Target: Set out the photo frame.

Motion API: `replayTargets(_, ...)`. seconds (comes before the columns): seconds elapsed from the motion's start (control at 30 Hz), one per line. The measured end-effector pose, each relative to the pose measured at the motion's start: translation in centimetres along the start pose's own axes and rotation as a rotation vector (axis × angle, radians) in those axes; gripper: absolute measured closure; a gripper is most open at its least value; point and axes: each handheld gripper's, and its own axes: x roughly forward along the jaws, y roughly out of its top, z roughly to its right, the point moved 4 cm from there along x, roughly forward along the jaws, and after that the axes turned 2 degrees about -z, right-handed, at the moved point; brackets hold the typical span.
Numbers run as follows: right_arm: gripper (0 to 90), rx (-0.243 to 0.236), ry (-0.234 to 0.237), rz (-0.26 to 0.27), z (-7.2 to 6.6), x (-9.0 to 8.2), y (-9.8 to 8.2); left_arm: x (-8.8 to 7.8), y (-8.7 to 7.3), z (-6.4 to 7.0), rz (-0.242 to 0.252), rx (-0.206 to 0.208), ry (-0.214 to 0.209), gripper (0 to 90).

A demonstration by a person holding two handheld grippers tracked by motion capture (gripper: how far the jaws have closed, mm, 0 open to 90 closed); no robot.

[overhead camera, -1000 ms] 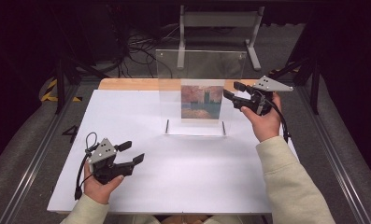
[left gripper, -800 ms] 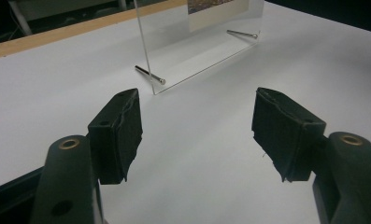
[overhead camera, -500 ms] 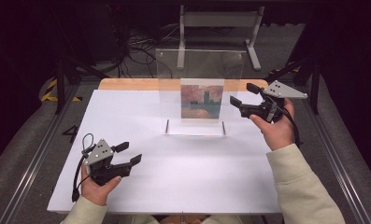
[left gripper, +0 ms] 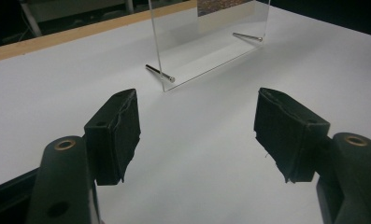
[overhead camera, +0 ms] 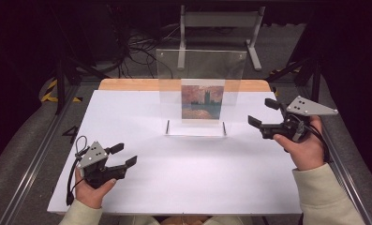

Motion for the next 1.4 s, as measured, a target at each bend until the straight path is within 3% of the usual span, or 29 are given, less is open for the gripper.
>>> replayTargets(0.27,8.7,-0.017,0.027,-0.024,-1.0,-2.1,-1.7,-0.3,-0.3,0.1,0.0,0.011,-0.021,26.6)
replayTargets(0.5,6.3,0.015,0.04,-0.024,-1.4,-2.6,-4.3,-0.4,-0.4,0.0,0.001,0.01,-0.027,26.3)
replayTargets(0.63,6.0,0.048,0.061,-0.015,-1.7,-2.4,-6.0,-0.4,-0.6,-0.1,0.003,0.008,-0.025,26.3)
replayTargets(0.93,4.9,0.09,0.094,-0.056,-2.3,-1.4,-9.8,-0.2,-0.9,-0.4,-0.002,0.005,-0.02,26.2)
replayTargets(1.2,4.4,0.123,0.092,-0.075,-2.7,-0.5,-13.3,0.3,-1.4,-0.5,0.004,0.001,-0.025,25.4)
replayTargets(1.4,4.0,0.134,0.076,-0.092,-2.7,0.0,-14.9,0.7,-1.6,-0.6,0.008,-0.005,-0.035,24.7)
